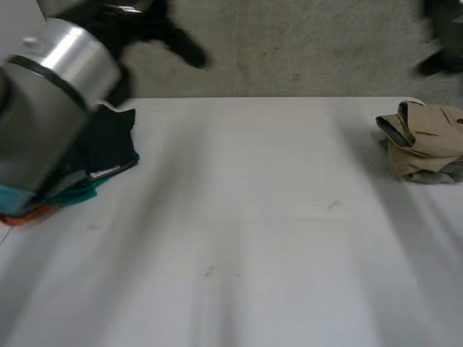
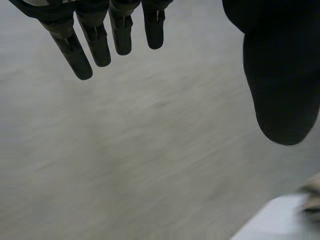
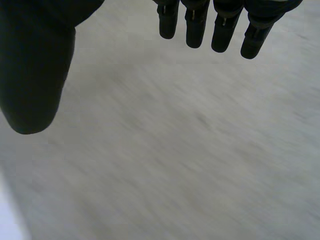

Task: Fold the laundry.

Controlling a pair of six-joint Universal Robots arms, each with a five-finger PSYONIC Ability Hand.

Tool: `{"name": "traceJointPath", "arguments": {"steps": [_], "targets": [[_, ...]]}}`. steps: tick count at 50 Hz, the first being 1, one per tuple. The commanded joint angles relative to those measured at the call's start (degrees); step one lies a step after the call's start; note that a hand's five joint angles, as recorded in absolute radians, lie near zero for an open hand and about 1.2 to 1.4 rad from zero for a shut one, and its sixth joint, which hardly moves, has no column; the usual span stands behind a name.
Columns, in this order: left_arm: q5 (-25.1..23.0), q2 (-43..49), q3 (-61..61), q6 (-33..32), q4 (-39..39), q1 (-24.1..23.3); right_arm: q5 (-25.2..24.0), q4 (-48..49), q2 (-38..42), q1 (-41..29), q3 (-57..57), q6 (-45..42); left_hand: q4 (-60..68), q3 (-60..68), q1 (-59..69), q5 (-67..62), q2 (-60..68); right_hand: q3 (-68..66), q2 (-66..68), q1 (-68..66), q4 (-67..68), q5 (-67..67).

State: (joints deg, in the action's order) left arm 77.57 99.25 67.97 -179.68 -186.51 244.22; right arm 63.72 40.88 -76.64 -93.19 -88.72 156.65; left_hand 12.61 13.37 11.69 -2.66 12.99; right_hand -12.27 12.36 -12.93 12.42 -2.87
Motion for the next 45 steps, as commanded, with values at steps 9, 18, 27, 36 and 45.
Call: {"name": "traceJointPath", "arguments": {"steps": [9, 18, 27, 36, 45], "targets": [[3.2, 30.6, -4.5, -29.9, -8.1, 25.5, -5.2, -25.0, 4.4, -11.0, -14.4, -15.3, -1.4, -2.1, -0.5, 1.4, -1.8, 2.3, -2.4, 2.9, -2.4, 2.9], [3.0, 45.7, -14.1, -32.6, -10.5, 28.7, -5.4, -26.1, 4.9, -10.3, -18.2, -19.2, 2.5, 1.7, 3.4, -2.4, 2.1, 2.3, -2.4, 2.9, -2.4, 2.9], [4.0, 46.1, -16.3, -32.5, -10.2, 27.3, -5.4, -26.0, 4.8, -8.3, -18.8, -19.0, 67.3, 66.6, 68.3, -67.3, 67.0, 2.3, -2.4, 2.9, -2.4, 2.9], [10.5, 27.9, -8.6, -20.2, -10.5, 13.8, -3.9, -25.8, 1.7, -8.0, -18.4, -17.6, 67.4, 66.6, 68.3, -67.3, 67.0, 2.3, -2.4, 2.9, -2.4, 2.9], [13.4, 23.2, -9.8, -5.9, -10.0, -5.6, 3.4, -25.7, -3.4, -7.6, -16.7, -8.0, 67.4, 66.6, 68.3, -67.3, 67.0, 2.3, -2.4, 2.9, -2.4, 2.9]]}}
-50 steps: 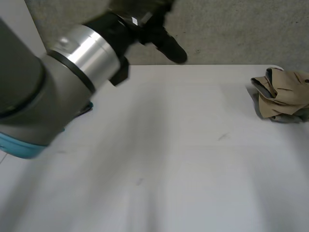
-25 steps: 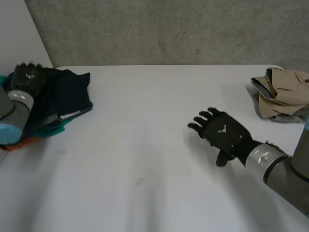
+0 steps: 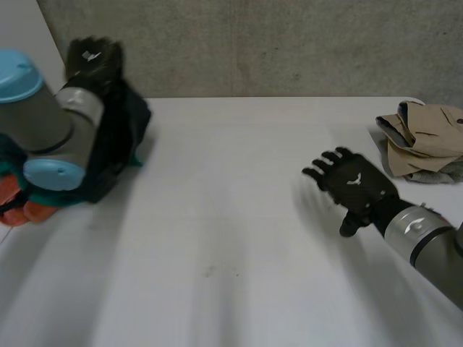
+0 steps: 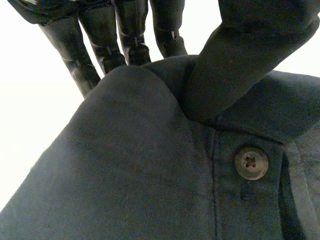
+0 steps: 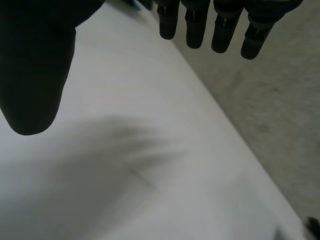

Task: Fold the laundry.

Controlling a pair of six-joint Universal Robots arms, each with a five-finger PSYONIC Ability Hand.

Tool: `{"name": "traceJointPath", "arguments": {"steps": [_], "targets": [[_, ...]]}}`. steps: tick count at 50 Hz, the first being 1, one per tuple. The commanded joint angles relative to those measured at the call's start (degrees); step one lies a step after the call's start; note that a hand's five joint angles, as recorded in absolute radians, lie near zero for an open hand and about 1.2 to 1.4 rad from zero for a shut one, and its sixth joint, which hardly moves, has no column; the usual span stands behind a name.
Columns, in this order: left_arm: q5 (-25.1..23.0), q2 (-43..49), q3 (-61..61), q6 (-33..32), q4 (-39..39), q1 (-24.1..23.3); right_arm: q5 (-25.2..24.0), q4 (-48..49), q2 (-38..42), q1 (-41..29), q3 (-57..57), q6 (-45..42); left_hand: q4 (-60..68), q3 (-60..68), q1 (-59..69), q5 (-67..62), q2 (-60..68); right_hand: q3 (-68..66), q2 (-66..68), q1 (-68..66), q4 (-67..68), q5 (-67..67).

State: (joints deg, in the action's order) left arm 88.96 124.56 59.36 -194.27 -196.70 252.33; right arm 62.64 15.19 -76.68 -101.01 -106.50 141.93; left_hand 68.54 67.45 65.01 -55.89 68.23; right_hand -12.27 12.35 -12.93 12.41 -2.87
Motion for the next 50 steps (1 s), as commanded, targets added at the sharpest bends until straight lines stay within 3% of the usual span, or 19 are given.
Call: {"name": "traceJointPath", "arguments": {"steps": [1, 3, 6, 10, 13, 14, 15, 16, 18, 21, 27, 32, 37, 41, 45, 50], "targets": [[2.4, -1.4, -1.6, 8.8, 0.2, -15.4, 5.0, 0.0, -3.7, 0.3, 1.4, 8.0, 11.5, 12.6, 15.0, -14.1, 11.8, 2.3, -2.3, 2.9, -2.4, 2.9], [4.5, 2.4, -4.1, 9.6, 0.0, -20.3, 5.2, 0.0, -3.9, 0.6, 1.6, 8.9, 11.5, 12.6, 15.0, -14.1, 11.8, 2.3, -2.3, 2.9, -2.4, 2.9], [6.4, 7.1, -7.5, 11.8, -0.1, -23.7, 5.3, 0.1, -4.0, 1.5, 1.6, 9.9, 11.5, 12.6, 15.0, -14.1, 11.8, 2.3, -2.3, 2.9, -2.4, 2.9], [6.6, 13.2, -11.6, 23.9, -0.2, -26.6, 5.4, 0.3, -3.8, 3.0, 1.7, 10.9, 11.5, 12.6, 15.0, -14.1, 11.8, 2.3, -2.3, 2.9, -2.4, 2.9], [4.4, 15.3, -12.6, 28.7, -0.4, -27.8, 6.2, 0.7, -3.7, 4.3, 2.2, 12.1, 11.5, 12.6, 15.0, -14.1, 11.8, 2.3, -2.3, 2.9, -2.4, 2.9], [1.7, 15.8, -12.9, 29.1, 0.3, -28.5, 6.4, 0.8, -3.7, 4.7, 2.4, 12.6, -27.2, -26.1, -23.6, 24.5, -26.8, 2.3, -2.3, 2.9, -2.4, 2.9], [0.1, 15.7, -12.6, 28.8, 0.4, -28.6, 6.6, 0.8, -3.4, 5.0, 2.6, 13.0, -51.7, -50.6, -48.2, 49.0, -51.4, 2.3, -2.3, 2.9, -2.4, 2.9], [-1.3, 15.6, -12.3, 28.3, 0.7, -28.7, 7.1, 0.8, -3.1, 5.6, 3.1, 13.9, -58.5, -57.4, -55.0, 55.9, -58.2, 2.3, -2.3, 2.9, -2.4, 2.9], [-4.3, 14.3, -10.1, 26.6, 1.8, -28.6, 7.1, 0.5, -3.1, 6.2, 3.4, 14.5, -58.5, -57.4, -55.0, 55.9, -58.2, 2.3, -2.3, 2.9, -2.4, 2.9], [-5.0, 10.3, -6.1, 24.4, 2.4, -27.9, 7.1, 0.1, -3.2, 6.2, 4.0, 15.0, -58.5, -57.4, -55.0, 55.9, -58.2, 2.3, -2.3, 2.9, -2.4, 2.9], [-4.8, -4.8, 8.0, 13.8, 2.5, -19.6, 7.9, -1.7, -4.4, 5.8, 3.9, 14.8, -58.5, -57.4, -55.0, 55.9, -58.2, 2.3, -2.3, 2.9, -2.4, 2.9], [-4.5, -10.8, 18.0, 4.2, 3.2, -14.4, 7.3, -12.5, -11.0, 5.7, 3.6, 14.4, -58.2, -57.1, -54.6, 55.5, -57.8, 2.3, -2.3, 2.9, -2.4, 2.9], [-4.7, -12.6, 26.2, -5.3, 3.2, -10.1, 5.4, -24.5, -13.3, 4.2, 2.0, 14.2, -54.8, -53.7, -51.3, 52.1, -54.5, 2.3, -2.3, 2.9, -2.4, 2.9], [-5.9, -12.1, 31.0, -11.2, 3.3, -3.7, 4.5, -30.4, -12.9, -2.8, 0.8, 11.9, -45.9, -44.8, -42.4, 43.3, -45.6, -3.7, 3.6, -3.0, 3.5, -3.1], [-9.3, -10.5, 33.0, -15.1, 3.2, 0.2, 4.7, -29.0, -9.7, -8.1, -0.2, 9.5, -40.2, -39.1, -36.6, 37.5, -39.9, -9.7, 9.7, -9.1, 9.6, -9.1], [-14.5, -5.6, 31.7, -15.6, 3.1, 1.3, 6.7, -22.1, -4.2, -9.8, -1.3, 10.9, -34.1, -33.0, -30.6, 31.4, -33.8, -16.0, 15.9, -15.3, 15.8, -15.4]]}}
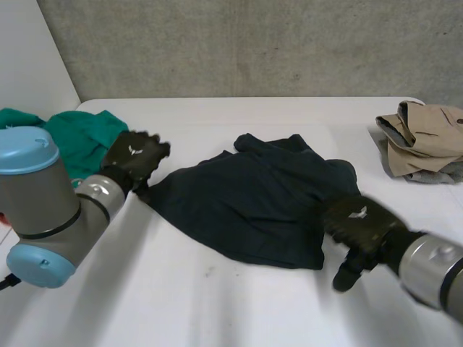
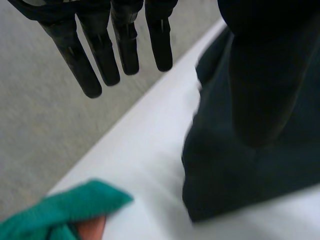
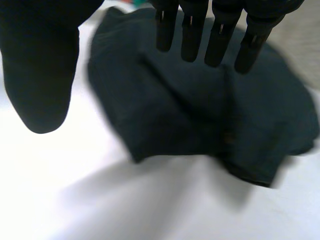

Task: Fold the laundry.

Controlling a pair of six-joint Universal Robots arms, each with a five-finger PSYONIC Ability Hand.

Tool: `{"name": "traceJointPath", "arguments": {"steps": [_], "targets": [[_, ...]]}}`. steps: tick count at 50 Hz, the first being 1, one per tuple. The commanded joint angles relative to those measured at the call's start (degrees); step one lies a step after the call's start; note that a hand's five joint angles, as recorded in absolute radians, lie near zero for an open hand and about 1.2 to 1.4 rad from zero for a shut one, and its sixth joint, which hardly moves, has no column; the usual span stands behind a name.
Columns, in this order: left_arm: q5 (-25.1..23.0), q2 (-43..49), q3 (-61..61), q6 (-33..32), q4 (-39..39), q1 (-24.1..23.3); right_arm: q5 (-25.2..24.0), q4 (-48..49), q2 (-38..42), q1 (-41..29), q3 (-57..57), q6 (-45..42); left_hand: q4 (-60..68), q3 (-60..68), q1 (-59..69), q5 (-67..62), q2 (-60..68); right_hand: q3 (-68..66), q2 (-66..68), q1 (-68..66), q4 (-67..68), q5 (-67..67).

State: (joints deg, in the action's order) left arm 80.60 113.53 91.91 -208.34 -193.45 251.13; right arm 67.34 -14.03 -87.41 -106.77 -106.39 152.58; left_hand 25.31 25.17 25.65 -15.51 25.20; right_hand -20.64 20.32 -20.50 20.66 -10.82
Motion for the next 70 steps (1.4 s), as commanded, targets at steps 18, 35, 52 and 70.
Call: {"name": "traceJointPath", "arguments": {"steps": [18, 35, 52, 70], "targets": [[-11.9, 17.0, -9.0, -5.2, -0.4, 5.2, 15.7, 32.9, 21.5, -10.7, -0.7, 4.0, 7.1, 7.2, 6.8, -6.9, 7.2, -9.1, 9.4, -9.3, 9.1, -8.9], [-8.4, 15.0, -10.0, -7.4, 0.0, 1.1, 16.0, 35.5, 19.2, -9.5, 3.7, 1.8, 54.7, 54.8, 54.4, -54.5, 54.8, -59.4, 59.7, -59.5, 59.3, -59.2], [5.7, -24.8, -8.2, 11.2, 2.3, -5.2, 11.8, -4.8, 4.3, 1.3, 42.9, -3.5, 54.7, 54.8, 54.4, -54.5, 54.8, -59.4, 59.7, -59.5, 59.3, -59.2], [10.9, -2.4, -23.2, 10.9, 6.3, -9.3, 13.2, -1.6, 25.7, 0.9, 53.3, -5.4, 54.7, 54.8, 54.4, -54.5, 54.8, -59.4, 59.7, -59.5, 59.3, -59.2]]}}
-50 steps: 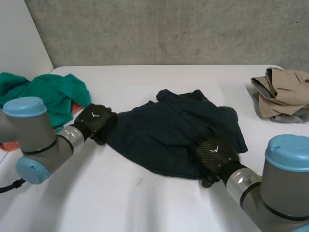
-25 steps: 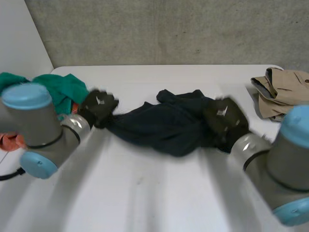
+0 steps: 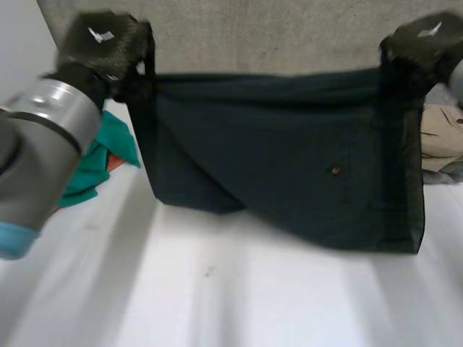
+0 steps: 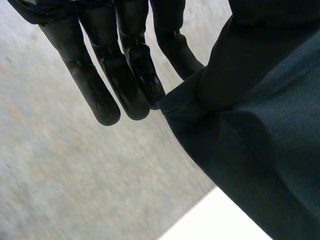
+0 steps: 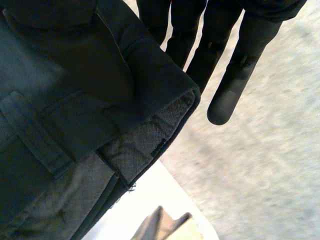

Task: Fold the laundry.

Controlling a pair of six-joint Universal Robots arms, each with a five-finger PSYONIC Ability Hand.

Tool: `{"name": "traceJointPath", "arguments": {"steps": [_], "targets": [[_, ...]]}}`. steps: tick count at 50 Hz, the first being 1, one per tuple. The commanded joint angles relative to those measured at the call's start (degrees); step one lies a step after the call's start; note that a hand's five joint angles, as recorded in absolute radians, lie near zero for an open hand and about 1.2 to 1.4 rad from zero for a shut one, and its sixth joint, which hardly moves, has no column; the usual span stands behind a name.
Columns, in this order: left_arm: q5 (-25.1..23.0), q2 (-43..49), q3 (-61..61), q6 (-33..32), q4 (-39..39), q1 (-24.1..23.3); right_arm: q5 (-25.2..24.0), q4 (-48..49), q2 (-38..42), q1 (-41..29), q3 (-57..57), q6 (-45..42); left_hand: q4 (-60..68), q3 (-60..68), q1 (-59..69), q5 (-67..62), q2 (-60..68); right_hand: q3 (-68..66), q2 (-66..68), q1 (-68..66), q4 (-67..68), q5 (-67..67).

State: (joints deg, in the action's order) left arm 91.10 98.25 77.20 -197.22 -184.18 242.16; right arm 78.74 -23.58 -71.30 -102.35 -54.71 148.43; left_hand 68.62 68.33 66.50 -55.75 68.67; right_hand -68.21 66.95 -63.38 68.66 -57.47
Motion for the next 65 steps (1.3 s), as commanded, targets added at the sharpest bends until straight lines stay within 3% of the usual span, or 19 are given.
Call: {"name": "traceJointPath", "arguments": {"steps": [1, 6, 7, 10, 13, 17, 25, 31, 40, 47, 52, 56, 60, 65], "targets": [[0.7, 15.9, -12.3, -0.2, -5.1, -0.3, 2.6, 10.1, 10.6, -3.9, 2.2, -1.1, 11.4, 11.7, 13.5, -14.2, 11.3, -11.8, 13.1, -16.6, 11.3, -12.5], [1.9, 21.4, -24.7, -1.2, -14.3, -0.3, 10.5, 28.8, 13.4, -5.4, 6.7, 0.1, 11.4, 11.7, 13.5, -14.2, 11.3, -11.8, 13.1, -16.6, 11.3, -12.5], [2.2, 21.7, -26.5, -1.7, -16.6, -0.2, 12.2, 36.3, 13.3, -6.0, 7.7, 0.4, 11.4, 11.7, 13.5, -14.2, 11.3, -11.8, 13.1, -16.6, 11.3, -12.5], [3.8, 21.7, -30.3, -3.0, -26.5, 0.0, 12.5, 50.1, 12.5, -7.4, 8.1, 0.7, 11.4, 11.7, 13.5, -14.2, 11.3, -11.8, 13.1, -16.6, 11.3, -12.5], [4.9, 20.8, -30.7, -3.0, -32.9, 0.4, 12.1, 56.0, 11.4, -8.7, 8.0, 1.2, 11.4, 11.7, 13.5, -14.2, 11.3, -11.8, 13.1, -16.6, 11.3, -12.5], [7.5, 18.6, -28.6, -3.1, -32.6, 0.3, 11.7, 56.4, 11.0, -9.1, 9.1, 2.5, 11.4, 11.7, 13.5, -14.2, 11.3, -11.8, 13.1, -16.6, 11.3, -12.5], [8.6, 14.4, -12.5, -3.1, -28.0, -1.8, 7.8, 49.0, 15.7, -8.9, 8.5, 4.6, 11.4, 11.7, 13.5, -14.2, 11.3, -11.8, 13.1, -16.6, 11.3, -12.5], [8.5, 14.3, -1.1, -3.1, -25.9, -3.4, 1.6, 39.4, 22.9, -8.6, 5.8, 4.6, 11.4, 11.7, 13.5, -14.2, 11.3, -11.8, 13.1, -16.6, 11.3, -12.5], [9.0, 17.0, 10.6, -2.6, -10.0, -5.8, -0.4, 27.3, 25.8, -9.4, -5.0, -1.6, 11.4, 11.7, 13.5, -14.2, 11.3, -11.8, 13.1, -16.6, 11.3, -12.5], [8.8, 7.8, 18.0, -3.0, -1.8, -5.4, -0.2, 15.7, 10.9, -8.7, -20.6, -8.2, 11.4, 11.7, 13.5, -14.2, 11.3, -11.8, 13.1, -16.6, 11.3, -12.5], [8.7, 1.0, 21.3, -3.6, 4.7, -5.7, -0.5, 8.0, 4.6, -8.5, -27.7, -9.0, 11.4, 11.7, 13.5, -14.2, 11.3, -11.8, 13.1, -16.6, 11.3, -12.5], [8.1, -4.6, 23.4, -4.5, 14.8, -6.3, -0.7, 1.3, -1.1, -8.1, -32.5, -11.6, 11.4, 11.7, 13.5, -14.2, 11.3, -11.8, 13.1, -16.6, 11.3, -12.5], [7.4, -7.2, 24.3, -6.4, 26.0, -9.7, -0.7, -6.1, -6.9, -5.2, -39.3, -21.7, 11.4, 11.7, 13.5, -14.2, 11.3, -11.8, 13.1, -16.6, 11.3, -12.5], [5.6, -7.5, 23.9, -7.0, 34.5, -19.6, -1.0, -12.7, -12.3, -3.0, -47.5, -33.4, 11.4, 11.7, 13.5, -14.2, 11.3, -11.8, 13.1, -16.6, 11.3, -12.5]]}}
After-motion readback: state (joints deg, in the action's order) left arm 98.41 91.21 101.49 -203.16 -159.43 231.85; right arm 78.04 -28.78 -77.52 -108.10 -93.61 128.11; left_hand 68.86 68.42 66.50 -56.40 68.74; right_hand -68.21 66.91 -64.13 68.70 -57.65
